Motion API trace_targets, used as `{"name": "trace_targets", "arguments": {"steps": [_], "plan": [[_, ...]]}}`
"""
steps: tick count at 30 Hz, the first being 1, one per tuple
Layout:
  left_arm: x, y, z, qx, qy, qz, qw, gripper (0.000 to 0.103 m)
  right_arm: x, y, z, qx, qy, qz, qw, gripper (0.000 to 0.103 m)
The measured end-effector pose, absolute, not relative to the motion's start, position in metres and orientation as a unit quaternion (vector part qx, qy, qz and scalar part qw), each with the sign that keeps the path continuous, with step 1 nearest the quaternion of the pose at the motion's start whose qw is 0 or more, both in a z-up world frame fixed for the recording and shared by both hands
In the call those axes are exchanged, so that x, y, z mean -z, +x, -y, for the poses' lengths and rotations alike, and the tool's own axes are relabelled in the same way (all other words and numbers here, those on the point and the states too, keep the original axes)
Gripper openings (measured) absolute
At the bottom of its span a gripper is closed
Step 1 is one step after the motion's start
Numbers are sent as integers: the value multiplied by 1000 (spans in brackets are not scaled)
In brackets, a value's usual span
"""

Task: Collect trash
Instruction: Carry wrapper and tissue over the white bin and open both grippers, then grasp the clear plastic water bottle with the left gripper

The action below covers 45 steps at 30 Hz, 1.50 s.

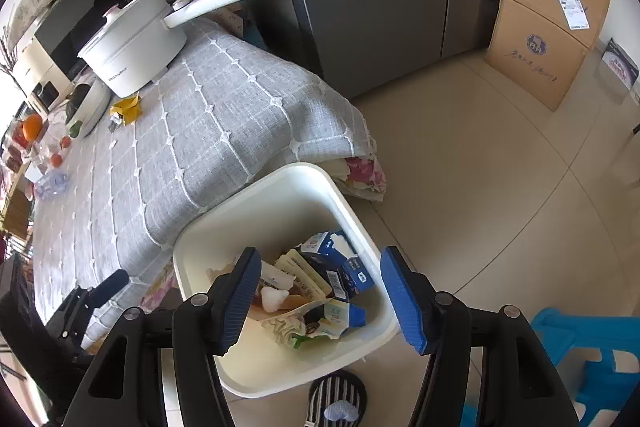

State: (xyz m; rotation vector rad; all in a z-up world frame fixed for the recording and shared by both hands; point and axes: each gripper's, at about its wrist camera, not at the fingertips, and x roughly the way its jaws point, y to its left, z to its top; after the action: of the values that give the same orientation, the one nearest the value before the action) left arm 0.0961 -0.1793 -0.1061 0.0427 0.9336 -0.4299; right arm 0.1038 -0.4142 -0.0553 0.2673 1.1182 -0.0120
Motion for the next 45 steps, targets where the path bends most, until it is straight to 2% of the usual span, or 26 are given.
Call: {"name": "trace_targets", "arguments": {"steps": [5, 9, 15, 32, 45], "plan": [[95, 93, 151, 182, 9, -438, 880, 99, 54, 105, 404, 1, 117, -529, 840, 67], [91, 93, 124, 161, -11, -445, 881, 102, 53, 110, 394, -6, 112, -529, 841, 69], [84, 88, 80, 118, -8, -437, 891, 102, 47, 118, 371, -20, 106, -525, 844, 74], [84, 85, -61, 11, -29, -430, 902, 102, 38, 151, 258, -74, 58, -516, 851, 76], [87, 137, -137, -58, -46, -415, 907, 102, 50, 245, 171, -105, 20, -498, 860, 76]]}}
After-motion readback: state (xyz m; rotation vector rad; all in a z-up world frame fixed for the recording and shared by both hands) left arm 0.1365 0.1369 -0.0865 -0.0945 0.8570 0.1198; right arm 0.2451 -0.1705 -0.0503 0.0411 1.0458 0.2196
